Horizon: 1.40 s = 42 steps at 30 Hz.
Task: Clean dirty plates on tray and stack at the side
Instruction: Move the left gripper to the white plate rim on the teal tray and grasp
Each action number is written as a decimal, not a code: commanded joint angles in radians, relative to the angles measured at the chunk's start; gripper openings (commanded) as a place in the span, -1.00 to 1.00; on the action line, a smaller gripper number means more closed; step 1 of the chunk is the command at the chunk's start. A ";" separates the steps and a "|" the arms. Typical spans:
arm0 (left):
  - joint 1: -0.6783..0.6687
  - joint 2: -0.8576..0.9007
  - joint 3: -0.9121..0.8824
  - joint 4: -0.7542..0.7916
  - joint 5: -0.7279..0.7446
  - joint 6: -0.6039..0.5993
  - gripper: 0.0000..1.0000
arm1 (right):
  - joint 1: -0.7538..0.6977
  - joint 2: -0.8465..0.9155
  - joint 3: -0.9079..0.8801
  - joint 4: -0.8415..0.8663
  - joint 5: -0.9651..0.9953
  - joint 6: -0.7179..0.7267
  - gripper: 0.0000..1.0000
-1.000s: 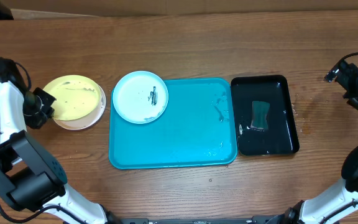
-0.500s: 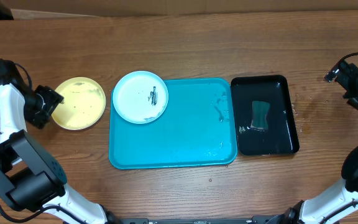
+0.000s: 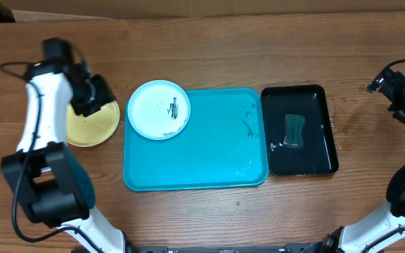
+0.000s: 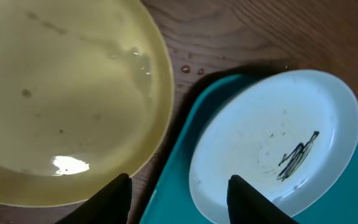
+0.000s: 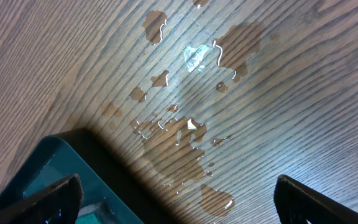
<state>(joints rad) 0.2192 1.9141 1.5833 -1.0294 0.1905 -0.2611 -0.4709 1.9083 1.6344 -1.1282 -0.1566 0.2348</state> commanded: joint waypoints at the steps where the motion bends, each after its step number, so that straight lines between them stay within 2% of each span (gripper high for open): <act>1: -0.064 -0.005 0.006 0.006 -0.105 0.021 0.02 | -0.003 -0.014 0.009 0.003 0.006 0.002 1.00; 7: -0.127 -0.005 -0.025 0.011 -0.147 0.014 -0.01 | -0.003 -0.014 0.009 0.003 0.006 0.002 1.00; 23: -0.131 -0.005 -0.195 0.192 -0.135 -0.009 -0.29 | -0.003 -0.014 0.009 0.003 0.006 0.001 1.00; 35: -0.155 -0.005 -0.281 0.299 -0.098 -0.008 -0.36 | -0.003 -0.014 0.009 0.003 0.006 0.001 1.00; 42: -0.169 -0.005 -0.306 0.317 -0.162 -0.008 -0.40 | -0.003 -0.014 0.009 0.003 0.006 0.001 1.00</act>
<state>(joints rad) 0.0544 1.9141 1.2877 -0.7162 0.0582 -0.2619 -0.4709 1.9083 1.6344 -1.1282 -0.1566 0.2352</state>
